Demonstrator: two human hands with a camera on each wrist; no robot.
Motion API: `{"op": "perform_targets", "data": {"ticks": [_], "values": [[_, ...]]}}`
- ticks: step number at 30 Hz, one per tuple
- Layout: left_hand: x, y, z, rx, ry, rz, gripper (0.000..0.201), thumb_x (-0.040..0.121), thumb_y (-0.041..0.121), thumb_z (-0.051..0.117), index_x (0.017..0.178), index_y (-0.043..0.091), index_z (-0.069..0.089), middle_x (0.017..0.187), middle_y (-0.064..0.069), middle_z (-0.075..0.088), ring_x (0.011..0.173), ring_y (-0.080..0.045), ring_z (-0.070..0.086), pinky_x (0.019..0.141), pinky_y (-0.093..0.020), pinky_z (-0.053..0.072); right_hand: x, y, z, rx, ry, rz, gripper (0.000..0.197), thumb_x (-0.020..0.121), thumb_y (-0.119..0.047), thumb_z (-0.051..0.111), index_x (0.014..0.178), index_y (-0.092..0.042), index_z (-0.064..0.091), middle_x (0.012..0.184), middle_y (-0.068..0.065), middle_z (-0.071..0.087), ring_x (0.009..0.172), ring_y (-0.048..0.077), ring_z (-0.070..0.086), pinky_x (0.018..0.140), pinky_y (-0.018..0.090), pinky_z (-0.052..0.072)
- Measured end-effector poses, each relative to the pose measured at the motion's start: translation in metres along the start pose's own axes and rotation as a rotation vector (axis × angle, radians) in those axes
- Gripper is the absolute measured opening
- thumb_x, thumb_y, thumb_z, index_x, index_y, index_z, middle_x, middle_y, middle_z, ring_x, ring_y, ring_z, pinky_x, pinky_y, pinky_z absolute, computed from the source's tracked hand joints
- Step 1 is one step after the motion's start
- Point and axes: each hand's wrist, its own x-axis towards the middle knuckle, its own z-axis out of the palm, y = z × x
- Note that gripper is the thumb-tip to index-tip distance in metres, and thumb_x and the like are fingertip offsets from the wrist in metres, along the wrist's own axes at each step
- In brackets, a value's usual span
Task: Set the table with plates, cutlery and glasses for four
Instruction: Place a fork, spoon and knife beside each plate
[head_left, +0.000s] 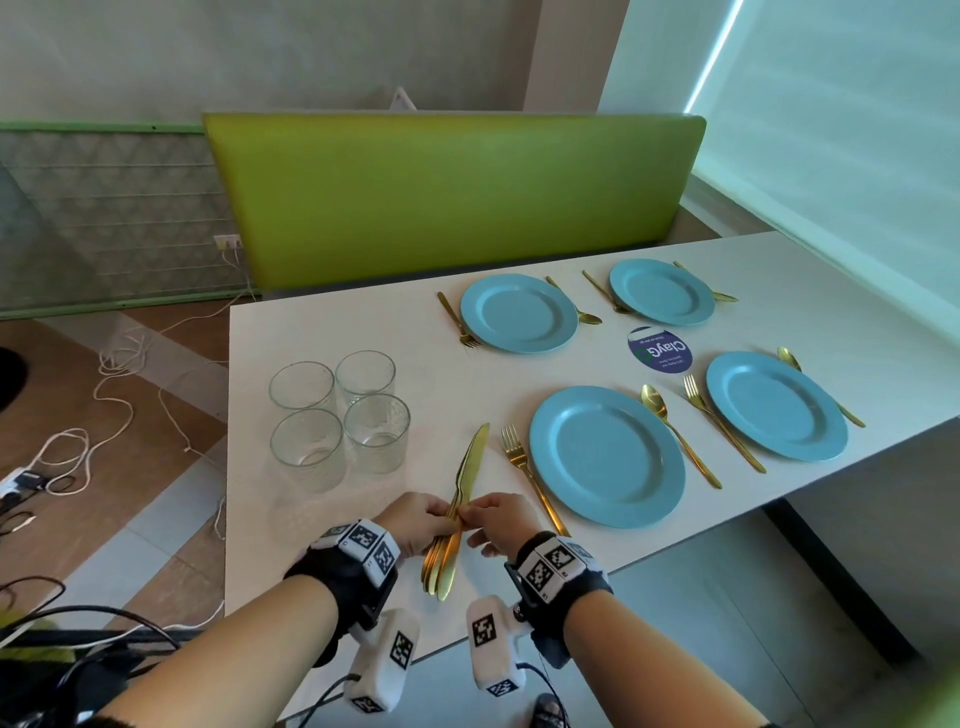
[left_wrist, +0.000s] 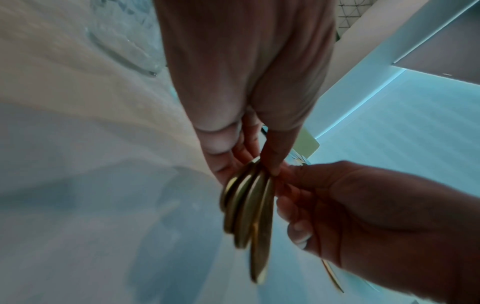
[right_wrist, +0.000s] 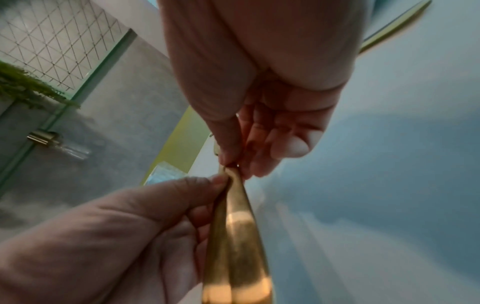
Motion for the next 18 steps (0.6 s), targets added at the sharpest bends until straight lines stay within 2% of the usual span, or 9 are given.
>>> {"op": "perform_targets", "data": {"ticks": [5,8,10,12,14,16,18], "values": [[0.000,0.002,0.000,-0.213,-0.019,-0.084,0.018,0.091,-0.004,0.051,0.079,0.006,0.059,0.068,-0.009,0.057,0.049,-0.012,0.057,0.050,-0.022,0.049,0.002,-0.004,-0.009,-0.074,0.100,-0.059,0.022,0.089,-0.021,0.061,0.068,-0.020,0.057,0.074,0.001,0.065,0.052,0.010,0.048,0.050,0.021,0.041],[0.002,0.001,-0.003,-0.164,0.016,-0.121,0.018,0.091,-0.003,0.051,0.080,0.009,0.058,0.069,-0.008,0.053,0.059,-0.016,0.051,0.065,-0.029,0.047,0.008,-0.002,-0.021,-0.195,0.229,-0.080,0.027,0.086,-0.024,0.064,0.060,-0.025,0.058,0.088,0.006,0.072,0.068,0.014,0.056,0.069,0.028,0.049],[0.002,0.002,-0.005,-0.164,0.009,-0.128,0.017,0.092,-0.003,0.048,0.082,0.009,0.056,0.069,-0.008,0.052,0.060,-0.019,0.049,0.069,-0.033,0.048,0.010,0.000,-0.027,-0.316,0.255,-0.082,0.031,0.087,-0.023,0.062,0.057,-0.025,0.054,0.090,0.007,0.072,0.079,0.015,0.057,0.075,0.026,0.047],[0.001,0.004,-0.006,-0.191,0.014,-0.122,0.017,0.094,-0.004,0.044,0.085,0.007,0.054,0.071,-0.009,0.052,0.061,-0.019,0.052,0.064,-0.033,0.049,0.011,0.002,-0.031,-0.404,0.266,-0.075,0.032,0.087,-0.023,0.062,0.058,-0.026,0.049,0.087,0.004,0.067,0.086,0.019,0.060,0.079,0.027,0.049],[0.000,0.005,-0.005,-0.210,0.033,-0.108,0.021,0.095,-0.004,0.041,0.082,0.008,0.052,0.072,-0.009,0.052,0.064,-0.017,0.055,0.062,-0.030,0.049,0.013,0.004,-0.033,-0.454,0.268,-0.066,0.031,0.087,-0.023,0.063,0.060,-0.026,0.049,0.093,0.006,0.070,0.089,0.021,0.062,0.081,0.028,0.050],[0.000,0.007,-0.004,-0.208,0.039,-0.095,0.023,0.096,-0.004,0.038,0.080,0.009,0.049,0.072,-0.009,0.051,0.063,-0.016,0.056,0.056,-0.027,0.050,0.015,0.005,-0.033,-0.499,0.267,-0.069,0.023,0.086,-0.022,0.062,0.065,-0.021,0.056,0.100,0.007,0.071,0.085,0.019,0.059,0.077,0.026,0.049],[-0.002,0.008,-0.002,-0.210,0.042,-0.081,0.024,0.096,-0.005,0.036,0.079,0.009,0.047,0.070,-0.009,0.047,0.059,-0.016,0.053,0.045,-0.022,0.050,0.015,0.006,-0.032,-0.538,0.282,-0.069,0.012,0.087,-0.021,0.059,0.078,-0.017,0.067,0.102,0.007,0.070,0.089,0.021,0.062,0.079,0.028,0.052]]}}
